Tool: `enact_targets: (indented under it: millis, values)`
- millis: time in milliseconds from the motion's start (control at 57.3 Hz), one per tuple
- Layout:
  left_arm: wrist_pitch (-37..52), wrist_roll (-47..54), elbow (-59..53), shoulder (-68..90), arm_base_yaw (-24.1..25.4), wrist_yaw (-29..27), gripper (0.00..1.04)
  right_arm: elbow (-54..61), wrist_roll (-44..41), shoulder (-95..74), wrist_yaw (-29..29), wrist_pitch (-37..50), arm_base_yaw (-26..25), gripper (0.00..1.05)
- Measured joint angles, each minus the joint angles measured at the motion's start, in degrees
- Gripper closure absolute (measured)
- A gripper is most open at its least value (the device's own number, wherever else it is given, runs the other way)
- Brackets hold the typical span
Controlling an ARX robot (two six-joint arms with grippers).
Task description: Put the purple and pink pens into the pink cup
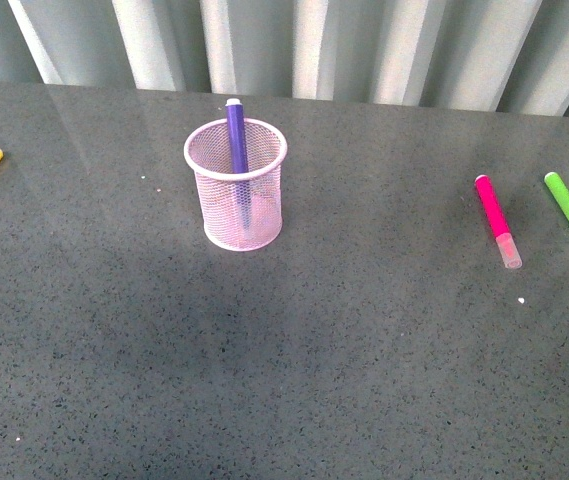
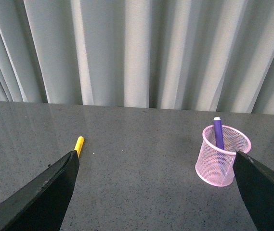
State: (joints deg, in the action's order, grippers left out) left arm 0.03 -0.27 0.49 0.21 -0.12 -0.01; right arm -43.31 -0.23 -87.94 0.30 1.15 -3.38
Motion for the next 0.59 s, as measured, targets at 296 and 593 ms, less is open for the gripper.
enact_targets:
  millis: [296,593]
  values:
    - [0.0,0.0,0.0,0.0,0.0,0.0,0.07,-8.2,2.8,-11.1,-0.3,1.0,2.4,0.07]
    - [0.0,0.0,0.0,0.0,0.0,0.0,0.07,-14.8,4.4,-20.3,0.5,1.6,3.1,0.07]
